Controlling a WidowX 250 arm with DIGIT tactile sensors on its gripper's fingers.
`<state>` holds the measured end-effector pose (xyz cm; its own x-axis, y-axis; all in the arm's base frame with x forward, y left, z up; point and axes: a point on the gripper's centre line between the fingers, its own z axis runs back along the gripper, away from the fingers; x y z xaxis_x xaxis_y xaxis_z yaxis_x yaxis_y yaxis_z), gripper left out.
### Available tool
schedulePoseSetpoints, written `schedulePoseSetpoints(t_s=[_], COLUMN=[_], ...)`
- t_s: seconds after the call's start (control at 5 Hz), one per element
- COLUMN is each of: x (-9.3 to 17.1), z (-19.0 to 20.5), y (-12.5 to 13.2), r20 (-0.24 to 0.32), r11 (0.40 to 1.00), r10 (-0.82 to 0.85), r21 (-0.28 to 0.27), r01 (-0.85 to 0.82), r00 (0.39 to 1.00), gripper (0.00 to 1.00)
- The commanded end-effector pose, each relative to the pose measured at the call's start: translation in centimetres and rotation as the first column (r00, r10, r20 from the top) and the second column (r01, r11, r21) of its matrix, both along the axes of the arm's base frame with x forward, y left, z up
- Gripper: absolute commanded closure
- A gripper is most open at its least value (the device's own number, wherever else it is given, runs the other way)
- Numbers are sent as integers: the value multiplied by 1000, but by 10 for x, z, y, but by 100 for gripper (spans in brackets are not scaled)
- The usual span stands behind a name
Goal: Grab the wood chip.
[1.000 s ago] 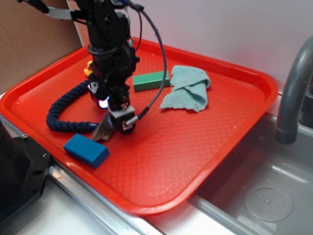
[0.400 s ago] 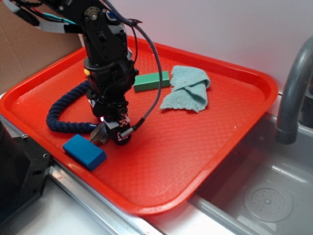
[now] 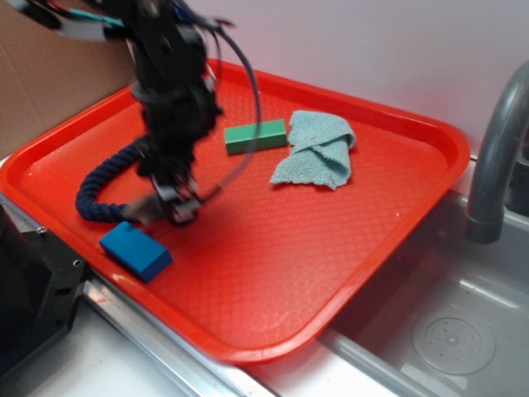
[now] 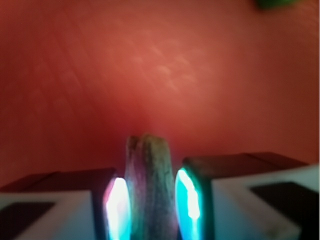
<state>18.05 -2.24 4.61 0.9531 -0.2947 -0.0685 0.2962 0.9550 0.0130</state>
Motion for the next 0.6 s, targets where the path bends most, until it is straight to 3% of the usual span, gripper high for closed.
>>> schedulePoseSetpoints(t_s=[0.0,0.2,0.4], x=[19,19,16], z=[112,160,200], y=[63,71,79], r20=[174,152,114], r11=[999,998,998], r10=[37,24,-12], r21=[-31,-65,-62], r01=[-32,-14,19], r00=[984,988,993], gripper=[100,100,100])
